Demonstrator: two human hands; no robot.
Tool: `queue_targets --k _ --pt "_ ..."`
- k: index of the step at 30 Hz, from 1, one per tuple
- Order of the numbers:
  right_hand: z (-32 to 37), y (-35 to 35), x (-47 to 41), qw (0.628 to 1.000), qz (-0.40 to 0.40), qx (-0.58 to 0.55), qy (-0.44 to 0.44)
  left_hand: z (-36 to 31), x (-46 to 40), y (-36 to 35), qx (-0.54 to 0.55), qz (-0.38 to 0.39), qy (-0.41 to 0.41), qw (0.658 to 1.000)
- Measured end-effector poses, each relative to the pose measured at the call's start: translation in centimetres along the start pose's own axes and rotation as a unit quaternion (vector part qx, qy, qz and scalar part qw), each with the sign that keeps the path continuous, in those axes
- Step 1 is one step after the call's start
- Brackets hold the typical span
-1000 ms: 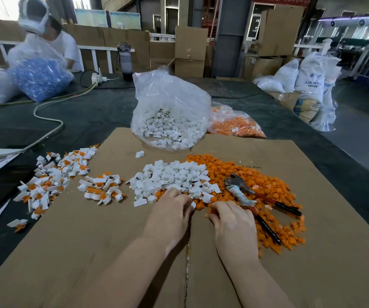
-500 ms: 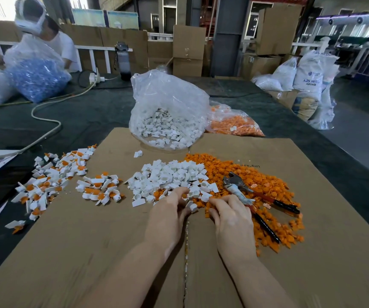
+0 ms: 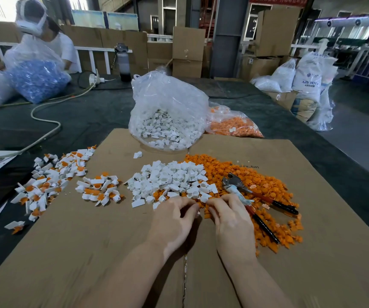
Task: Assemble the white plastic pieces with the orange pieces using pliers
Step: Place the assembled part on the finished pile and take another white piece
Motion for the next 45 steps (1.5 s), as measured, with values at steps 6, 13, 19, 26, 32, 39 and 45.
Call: queue_targets --k 6,13,19,26,32,39,45 --pt "0.3 0.2 -0.2 1.000 -0.009 -0.019 -0.009 0.7 -0.5 -0.4 0.034 0.016 0.061 0.997" --pt "0.3 0.3 -0.2 0.997 -0.005 -0.078 -0.006 -0.2 -0.6 -1.2 0.068 0.022 0.055 0.996" --pt "0.1 0.2 -0.2 0.996 0.008 -0.093 -0.007 -0.2 0.0 -1.4 0.080 0.032 0.037 0.996" --pt "0.2 0.3 -0.1 0.999 -0.019 -0.036 -0.002 -0.1 0.2 -1.1 0.100 0.031 0.055 0.993" --pt "0.0 0.4 0.2 0.999 -0.028 0.037 -0.018 0.0 0.2 -1.0 0.108 0.014 0.071 0.992" --pt "0.0 -0.5 0.3 0.991 0.027 0.130 0.000 0.3 0.1 -1.2 0.092 0.002 0.074 0.993" --pt "0.1 -0.7 0.2 0.986 0.018 0.165 0.025 0.4 0.1 -1.2 0.084 -0.002 0.074 0.994"
Point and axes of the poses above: each hand's wrist, its own x-axis away from the middle knuckle, its own y-axis out of the back of the hand, z = x × y, the point moved 4 cm from there along -x, towards the middle knuckle, and after that the axes turned 12 degrees about -x, right-handed, at the moved point
